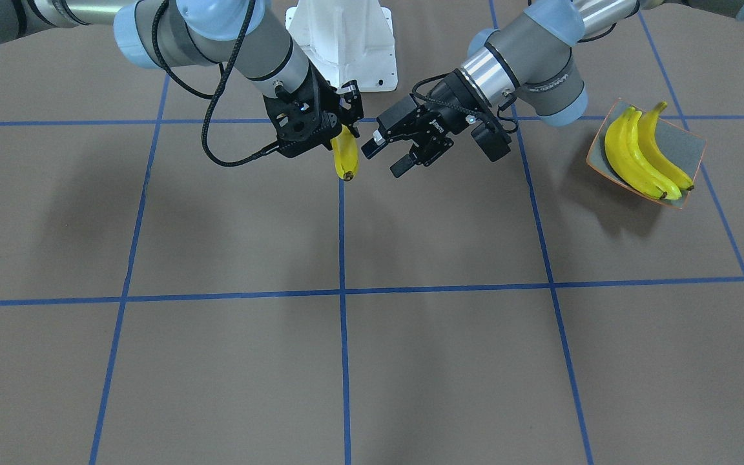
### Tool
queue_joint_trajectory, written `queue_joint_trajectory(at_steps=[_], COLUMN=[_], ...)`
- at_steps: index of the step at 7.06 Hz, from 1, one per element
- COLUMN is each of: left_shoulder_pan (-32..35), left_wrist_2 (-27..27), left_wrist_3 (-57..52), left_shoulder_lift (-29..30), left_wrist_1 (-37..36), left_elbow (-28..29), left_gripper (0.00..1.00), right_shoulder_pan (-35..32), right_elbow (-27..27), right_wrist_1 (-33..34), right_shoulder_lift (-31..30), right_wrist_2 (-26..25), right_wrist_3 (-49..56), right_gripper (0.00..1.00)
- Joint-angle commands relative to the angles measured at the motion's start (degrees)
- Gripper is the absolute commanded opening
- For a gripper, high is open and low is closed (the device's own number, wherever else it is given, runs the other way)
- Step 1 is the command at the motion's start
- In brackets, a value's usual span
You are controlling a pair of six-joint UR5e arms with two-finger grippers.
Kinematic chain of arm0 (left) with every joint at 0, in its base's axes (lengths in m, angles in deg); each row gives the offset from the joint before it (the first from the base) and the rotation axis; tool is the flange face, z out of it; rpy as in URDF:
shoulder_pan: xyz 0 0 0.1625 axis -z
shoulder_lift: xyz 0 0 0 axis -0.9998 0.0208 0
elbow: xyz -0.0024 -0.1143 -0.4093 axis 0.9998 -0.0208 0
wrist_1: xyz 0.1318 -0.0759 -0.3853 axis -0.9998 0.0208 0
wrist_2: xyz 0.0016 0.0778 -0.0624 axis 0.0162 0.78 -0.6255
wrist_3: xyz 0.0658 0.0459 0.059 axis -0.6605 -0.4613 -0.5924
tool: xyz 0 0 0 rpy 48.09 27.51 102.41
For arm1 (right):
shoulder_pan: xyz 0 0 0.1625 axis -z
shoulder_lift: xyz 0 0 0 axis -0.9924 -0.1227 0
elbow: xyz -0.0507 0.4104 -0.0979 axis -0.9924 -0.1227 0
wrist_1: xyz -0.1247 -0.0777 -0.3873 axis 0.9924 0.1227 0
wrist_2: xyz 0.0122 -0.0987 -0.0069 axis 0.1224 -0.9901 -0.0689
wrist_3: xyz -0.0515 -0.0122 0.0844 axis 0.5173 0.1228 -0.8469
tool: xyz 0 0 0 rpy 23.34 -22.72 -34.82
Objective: Transfer all bananas from basket to plate
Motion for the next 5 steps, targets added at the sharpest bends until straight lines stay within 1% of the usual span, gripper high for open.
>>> queue_joint_trajectory(at_steps=[1, 3, 4, 5], left_shoulder_pan=[-1.5, -2.8, -2.9, -2.9], left_wrist_2=[-0.1, -0.7, -2.8, -3.7], left_wrist_3=[-0.3, -0.8, -0.8, -0.8], left_shoulder_lift=[0.4, 0.4, 0.4, 0.5], left_wrist_1=[-0.4, -1.1, -1.1, -1.1], left_elbow=[0.1, 0.1, 0.1, 0.1], left_gripper=[1.00, 0.99, 0.99, 0.99], right_shoulder_pan=[0.8, 1.2, 1.2, 1.2], right_elbow=[0.7, 0.7, 0.7, 0.7], right_wrist_1=[0.0, -0.1, -0.1, -0.1], right_shoulder_lift=[0.0, 0.0, 0.0, 0.0], right_wrist_2=[0.0, 0.0, 0.0, 0.0], right_wrist_3=[-0.1, -0.1, -0.1, -0.1], right_gripper=[0.00, 0.00, 0.00, 0.00])
